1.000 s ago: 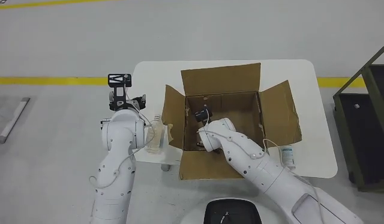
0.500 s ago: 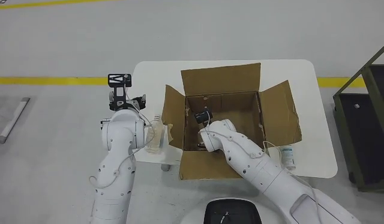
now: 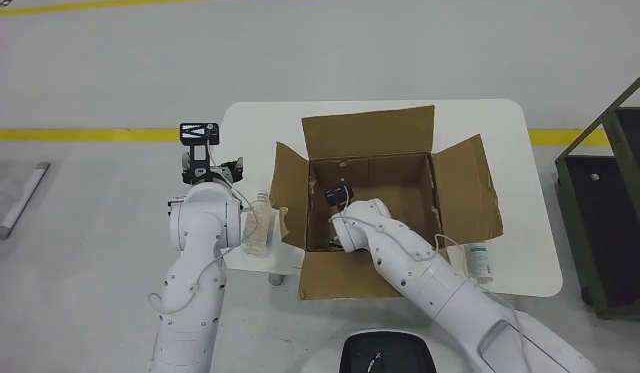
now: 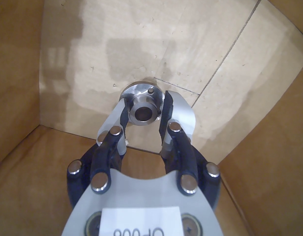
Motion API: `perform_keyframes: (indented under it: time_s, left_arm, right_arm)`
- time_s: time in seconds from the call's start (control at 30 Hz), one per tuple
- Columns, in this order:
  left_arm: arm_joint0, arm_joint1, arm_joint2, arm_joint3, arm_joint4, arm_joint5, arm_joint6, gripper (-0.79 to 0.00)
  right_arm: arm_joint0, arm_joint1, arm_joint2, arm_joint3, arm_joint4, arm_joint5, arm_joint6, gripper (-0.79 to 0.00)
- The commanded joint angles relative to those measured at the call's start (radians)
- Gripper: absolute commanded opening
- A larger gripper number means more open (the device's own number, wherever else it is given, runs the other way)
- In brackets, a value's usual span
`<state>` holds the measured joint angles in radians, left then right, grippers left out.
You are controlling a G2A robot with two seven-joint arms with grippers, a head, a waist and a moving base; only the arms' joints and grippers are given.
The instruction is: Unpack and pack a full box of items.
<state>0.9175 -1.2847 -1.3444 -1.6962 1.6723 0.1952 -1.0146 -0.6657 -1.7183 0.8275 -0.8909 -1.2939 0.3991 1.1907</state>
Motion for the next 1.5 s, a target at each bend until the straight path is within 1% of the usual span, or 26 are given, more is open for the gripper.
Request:
perform_keyframes:
  time_s: [0.0,0.1,0.2,0.33,0.47,0.53,0.63,0.73,0.83,0.93,1.0,1.43,1.47]
  left_arm:
    - [0.000,0.000,0.000,0.000,0.000,0.000,0.000,0.000]
    - [0.000,0.000,0.000,0.000,0.000,0.000,0.000,0.000]
    - [0.000,0.000,0.000,0.000,0.000,0.000,0.000,0.000]
    - [0.000,0.000,0.000,0.000,0.000,0.000,0.000,0.000]
    - [0.000,0.000,0.000,0.000,0.000,0.000,0.000,0.000]
    - [0.000,0.000,0.000,0.000,0.000,0.000,0.000,0.000]
    - [0.000,0.000,0.000,0.000,0.000,0.000,0.000,0.000]
    - [0.000,0.000,0.000,0.000,0.000,0.000,0.000,0.000]
    - [0.000,0.000,0.000,0.000,0.000,0.000,0.000,0.000]
    - [0.000,0.000,0.000,0.000,0.000,0.000,0.000,0.000]
    - [0.000,0.000,0.000,0.000,0.000,0.000,0.000,0.000]
    - [0.000,0.000,0.000,0.000,0.000,0.000,0.000,0.000]
    - [0.000,0.000,0.000,0.000,0.000,0.000,0.000,0.000]
  right_arm:
    - [0.004,-0.003,0.001,0.005,-0.001,0.003,-0.002,-0.785]
    - [0.007,-0.004,0.010,-0.011,-0.007,0.013,-0.004,-0.785]
    - [0.000,0.000,0.031,-0.058,-0.013,0.022,0.000,-0.785]
    - [-0.038,0.021,0.099,-0.195,-0.026,0.031,0.022,-0.785]
    - [-0.130,0.059,0.217,-0.443,-0.064,0.016,0.076,-0.785]
    - [-0.198,0.080,0.297,-0.594,-0.083,0.002,0.097,-0.785]
    - [-0.312,0.103,0.426,-0.816,-0.052,-0.023,0.107,-0.785]
    - [-0.412,0.115,0.559,-0.997,0.075,-0.053,0.063,-0.785]
    - [-0.492,0.122,0.666,-1.101,0.226,-0.094,-0.010,-0.785]
    - [-0.548,0.127,0.740,-1.145,0.352,-0.150,-0.083,-0.785]
    - [-0.575,0.128,0.771,-1.136,0.447,-0.167,-0.114,-0.785]
    - [-0.575,0.128,0.771,-1.136,0.447,-0.167,-0.114,-0.785]
    - [-0.580,0.129,0.771,-1.134,0.454,-0.172,-0.129,-0.785]
